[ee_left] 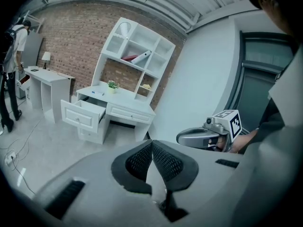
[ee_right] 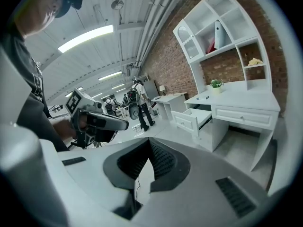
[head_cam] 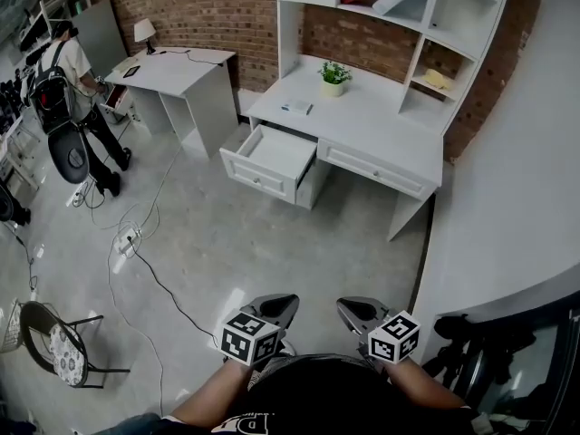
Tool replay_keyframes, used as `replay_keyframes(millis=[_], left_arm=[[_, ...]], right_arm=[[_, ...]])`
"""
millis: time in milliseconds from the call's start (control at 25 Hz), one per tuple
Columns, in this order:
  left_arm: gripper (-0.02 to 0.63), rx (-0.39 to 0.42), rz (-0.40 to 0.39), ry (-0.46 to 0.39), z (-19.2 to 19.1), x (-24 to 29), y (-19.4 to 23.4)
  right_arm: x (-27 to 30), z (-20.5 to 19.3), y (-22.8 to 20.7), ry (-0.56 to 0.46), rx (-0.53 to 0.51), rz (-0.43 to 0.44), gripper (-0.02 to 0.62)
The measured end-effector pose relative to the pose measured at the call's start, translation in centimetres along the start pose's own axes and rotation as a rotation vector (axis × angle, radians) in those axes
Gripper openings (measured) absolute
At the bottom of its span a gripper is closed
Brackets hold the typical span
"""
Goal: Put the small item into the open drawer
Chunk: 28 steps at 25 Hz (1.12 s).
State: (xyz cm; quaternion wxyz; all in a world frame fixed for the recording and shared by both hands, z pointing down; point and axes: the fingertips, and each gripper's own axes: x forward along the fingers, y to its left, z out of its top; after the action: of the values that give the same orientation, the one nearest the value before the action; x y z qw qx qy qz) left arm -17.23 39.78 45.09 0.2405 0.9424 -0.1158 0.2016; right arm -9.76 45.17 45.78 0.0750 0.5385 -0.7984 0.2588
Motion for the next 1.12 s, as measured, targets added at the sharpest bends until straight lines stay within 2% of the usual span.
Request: replay_keyframes(millis=[520,760,920,1120], left_arm=[[0.017,-0.039,-0.011,0.027,0.3,-1.6,6.3],[0.017,-0.06,-0.003,0.032,1.0,0.0,8.3],[0.018,-0.07,0.023,0.03,2.0,1.9,9.4],[0.017,-0.064,0.061,0.043,4.4,4.4,11.0]], right_arm=[[4.7,1.1,-0.2,0.031,0.049,-0.057,0.005],[5.8,2.5,-3.3,0.019,0.073,-0.091,0.005],[7.2,3.0,-5.7,0.034,0.071,-0.062,0.005],[9.6,6.1,-9.5,0.015,0.054,-0.021,0.005]])
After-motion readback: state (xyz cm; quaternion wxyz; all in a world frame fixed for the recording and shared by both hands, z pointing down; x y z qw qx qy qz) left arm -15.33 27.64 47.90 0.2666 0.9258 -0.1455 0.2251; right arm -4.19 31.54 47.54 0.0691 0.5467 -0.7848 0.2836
